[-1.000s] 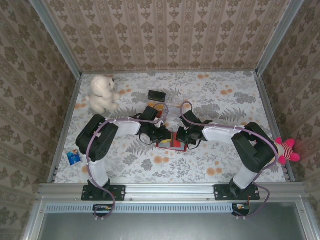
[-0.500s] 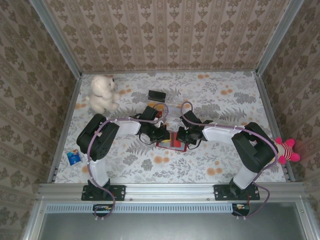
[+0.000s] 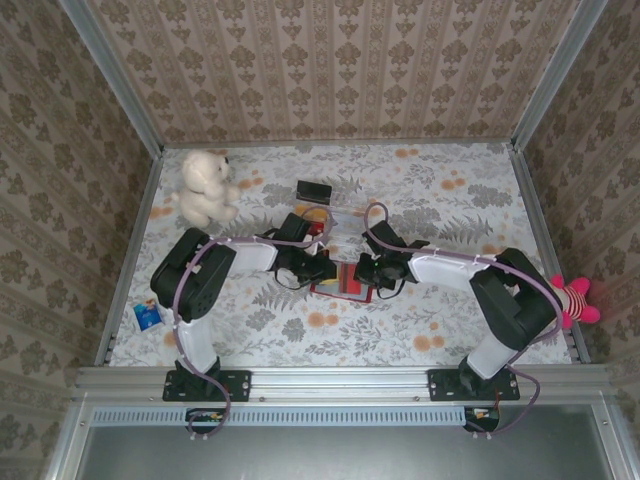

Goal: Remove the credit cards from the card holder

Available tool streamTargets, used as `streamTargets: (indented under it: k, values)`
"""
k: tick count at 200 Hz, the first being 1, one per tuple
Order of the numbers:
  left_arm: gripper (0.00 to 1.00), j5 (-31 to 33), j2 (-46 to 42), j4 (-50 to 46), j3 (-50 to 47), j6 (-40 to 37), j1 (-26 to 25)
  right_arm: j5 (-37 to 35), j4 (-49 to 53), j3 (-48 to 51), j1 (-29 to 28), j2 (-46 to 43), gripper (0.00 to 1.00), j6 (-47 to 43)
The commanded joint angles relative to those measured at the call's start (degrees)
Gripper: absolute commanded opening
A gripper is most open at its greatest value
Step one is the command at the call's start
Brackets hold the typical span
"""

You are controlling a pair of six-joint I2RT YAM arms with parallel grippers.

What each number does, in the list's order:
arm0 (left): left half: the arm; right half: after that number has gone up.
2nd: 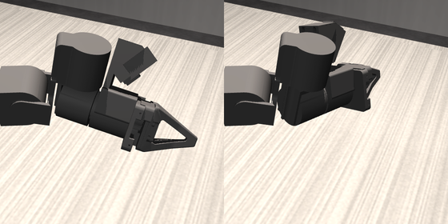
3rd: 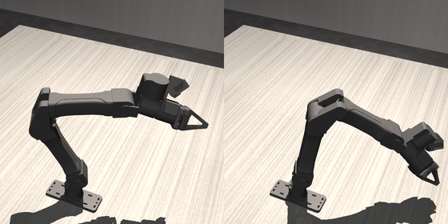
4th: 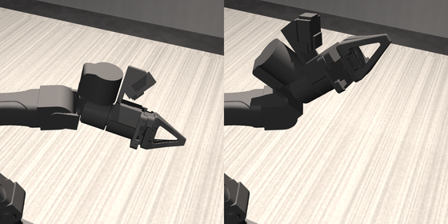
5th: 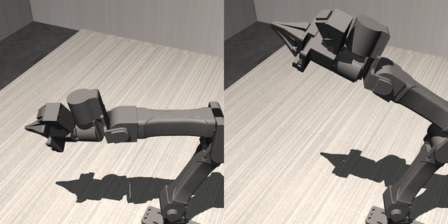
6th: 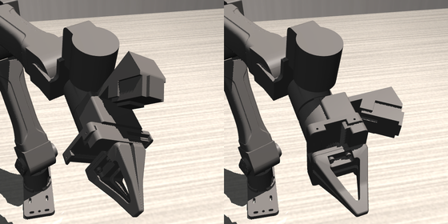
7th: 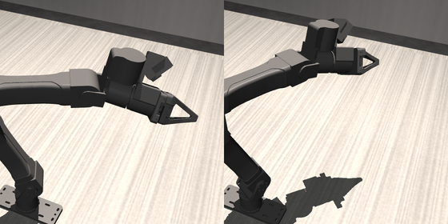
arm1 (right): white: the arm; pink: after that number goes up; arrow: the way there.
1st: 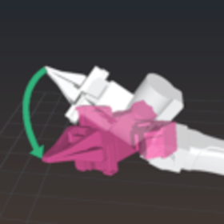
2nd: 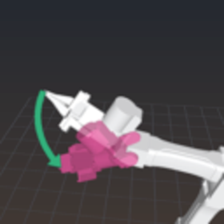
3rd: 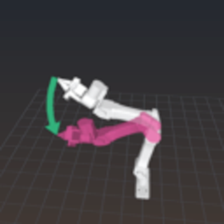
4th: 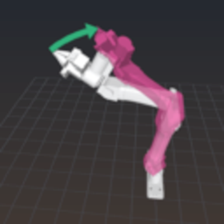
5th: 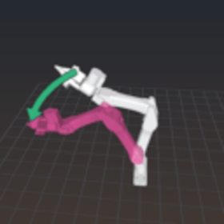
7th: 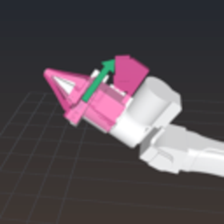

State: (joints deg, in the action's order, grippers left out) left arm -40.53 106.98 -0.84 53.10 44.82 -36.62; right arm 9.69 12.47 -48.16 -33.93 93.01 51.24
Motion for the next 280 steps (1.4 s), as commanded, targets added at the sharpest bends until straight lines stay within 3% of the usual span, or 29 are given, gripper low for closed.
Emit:
streamTargets:
  k: [1,78,121,174,212,260,280]
  values:
    - [0.0,0.93,-0.91,-1.78,-0.92,-1.75,0.59,-0.55,3.05,0.53,0.36,-2.22,0.19,-0.26]
    - [0.0,-0.35,-0.96,0.21,-1.05,0.89,0.69,0.54,2.39,0.26,0.27,2.2,0.19,-0.4]
    - [0.19,-0.59,-1.83,3.11,-2.23,3.65,1.03,1.6,1.66,0.01,0.27,4.13,0.18,-0.58]
    - [0.23,-1.93,-1.43,7.53,-3.45,5.9,1.29,2.51,1.01,-0.28,0.18,4.97,0.15,-0.79]
    - [0.17,-2.22,-0.89,7.82,-3.46,5.64,1.26,2.88,0.89,-0.53,0.18,5.49,0.14,-0.81]
    - [0.0,-2.6,-0.81,7.61,-3.49,4.66,1.54,2.32,1.79,-0.71,0.18,5.44,0.14,-0.98]
    - [0.0,-2.21,-1.65,6.79,-4.11,3.45,2.4,1.11,2.92,-0.7,0.26,5.22,0.14,-0.89]
